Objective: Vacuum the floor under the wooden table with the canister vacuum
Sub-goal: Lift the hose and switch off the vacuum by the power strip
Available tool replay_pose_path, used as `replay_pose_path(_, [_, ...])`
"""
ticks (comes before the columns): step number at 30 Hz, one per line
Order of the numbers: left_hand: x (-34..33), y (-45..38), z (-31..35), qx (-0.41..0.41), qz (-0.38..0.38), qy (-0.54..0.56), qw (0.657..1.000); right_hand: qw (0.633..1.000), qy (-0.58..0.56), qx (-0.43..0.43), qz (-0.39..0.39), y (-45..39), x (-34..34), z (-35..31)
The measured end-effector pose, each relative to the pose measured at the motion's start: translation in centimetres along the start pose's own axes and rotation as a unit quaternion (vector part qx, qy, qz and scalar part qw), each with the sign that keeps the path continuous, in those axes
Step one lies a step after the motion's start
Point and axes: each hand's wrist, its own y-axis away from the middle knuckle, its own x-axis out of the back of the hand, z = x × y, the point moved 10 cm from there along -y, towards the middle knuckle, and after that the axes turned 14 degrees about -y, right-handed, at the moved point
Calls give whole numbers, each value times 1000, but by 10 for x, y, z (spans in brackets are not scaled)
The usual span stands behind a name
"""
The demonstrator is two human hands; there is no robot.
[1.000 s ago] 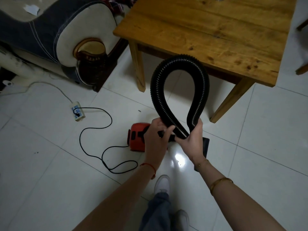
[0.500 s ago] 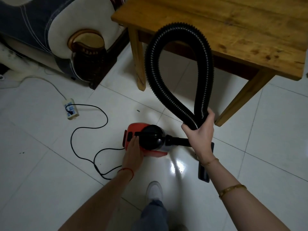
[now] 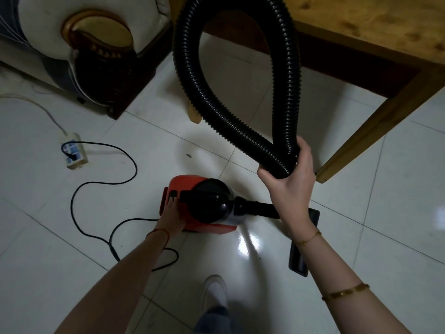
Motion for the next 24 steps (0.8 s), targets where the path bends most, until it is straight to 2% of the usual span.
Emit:
replay_pose_path(9, [-1, -8, -6, 18, 2, 25, 1000, 1000, 4, 8, -4, -3, -11, -3])
replay_pose_path(14, [6, -6, -4, 20, -58, 30, 998, 1000, 11, 15, -9, -3, -11, -9])
replay_pose_path(16, [22, -4, 2, 20, -16, 49, 998, 1000, 17, 14, -17, -1, -11, -11])
replay_pose_path(18, [46, 5, 22, -18, 83, 18, 996, 999, 24, 12, -28, -1, -11, -15])
replay_pose_path(20, [65, 18, 63, -118, 158, -63, 978, 998, 39, 11, -41, -2, -11, -17])
replay_pose_path(22, [62, 22, 100, -203, 149, -159, 955, 997, 58, 10, -54, -3, -10, -19])
replay_pose_path(24, [53, 14, 114, -209, 97, -230, 946, 995, 76, 4, -69, -4, -11, -19])
